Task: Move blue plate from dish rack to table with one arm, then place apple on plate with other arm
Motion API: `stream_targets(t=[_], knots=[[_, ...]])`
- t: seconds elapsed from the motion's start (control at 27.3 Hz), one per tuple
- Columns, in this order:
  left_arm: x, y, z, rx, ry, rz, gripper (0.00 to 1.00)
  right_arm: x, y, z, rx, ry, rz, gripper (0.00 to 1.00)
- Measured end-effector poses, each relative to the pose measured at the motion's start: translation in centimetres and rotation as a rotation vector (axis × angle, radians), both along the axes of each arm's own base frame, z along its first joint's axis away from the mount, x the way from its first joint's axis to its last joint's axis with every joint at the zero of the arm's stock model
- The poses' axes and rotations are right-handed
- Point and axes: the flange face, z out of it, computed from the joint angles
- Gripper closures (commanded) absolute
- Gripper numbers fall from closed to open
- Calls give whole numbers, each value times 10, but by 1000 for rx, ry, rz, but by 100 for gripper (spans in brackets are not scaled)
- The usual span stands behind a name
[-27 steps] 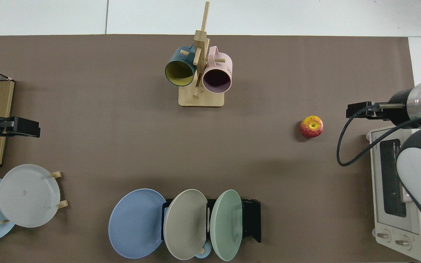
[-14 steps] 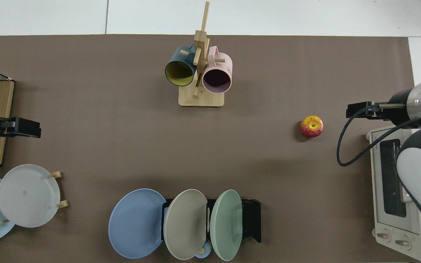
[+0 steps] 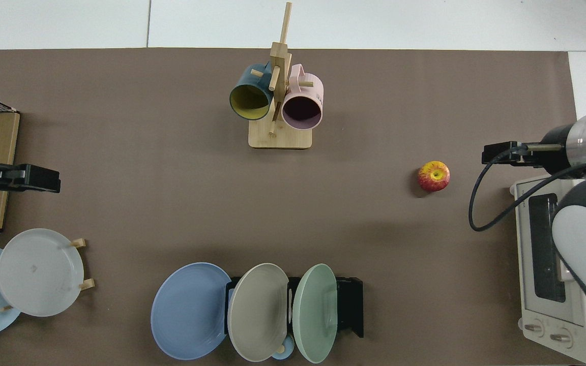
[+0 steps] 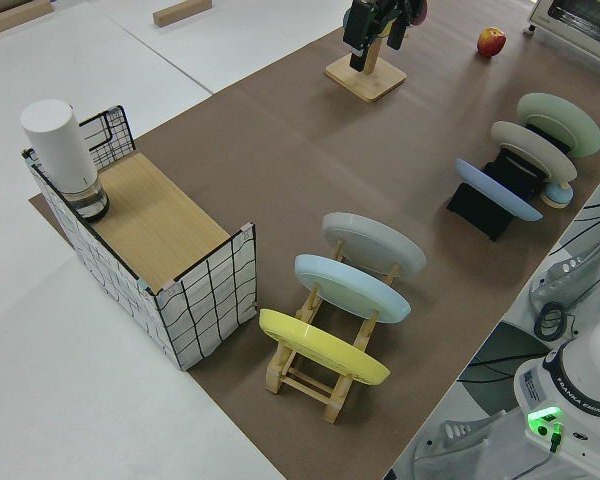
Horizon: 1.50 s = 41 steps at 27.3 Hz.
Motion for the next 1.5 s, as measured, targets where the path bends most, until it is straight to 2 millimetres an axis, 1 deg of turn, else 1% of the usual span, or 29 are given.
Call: stream_targets(t=[0.11,0.22,0.29,0.37,0.44,0.55,0.66,0.77,0.91,1.02,1.17,1.24,1.5], knots=[[-3,-14,-4,55,5,17,0,0,0,0,0,0,0,0],[-14,-43,-12,124,11,24,0,0,0,0,0,0,0,0],[-27,-66,-20,171,12,15,0,0,0,0,0,0,0,0],[-40,-84,-27,210,7,12,0,0,0,0,0,0,0,0],[-54,-102,-38,252,-3,18,0,0,0,0,0,0,0,0],[-76,-131,-59,302,-29,26,0,0,0,0,0,0,0,0],[-99,-149,-83,333,-53,20,0,0,0,0,0,0,0,0],[-119,-149,-99,358,-60,18,0,0,0,0,0,0,0,0],[-137,-144,-110,378,-64,20,0,0,0,0,0,0,0,0],[-145,-146,-118,386,-66,24,0,0,0,0,0,0,0,0],[-155,-157,-140,386,-64,25,0,0,0,0,0,0,0,0],[-158,-160,-146,382,-61,26,0,0,0,0,0,0,0,0],[-163,-163,-157,360,-37,31,0,0,0,0,0,0,0,0]])
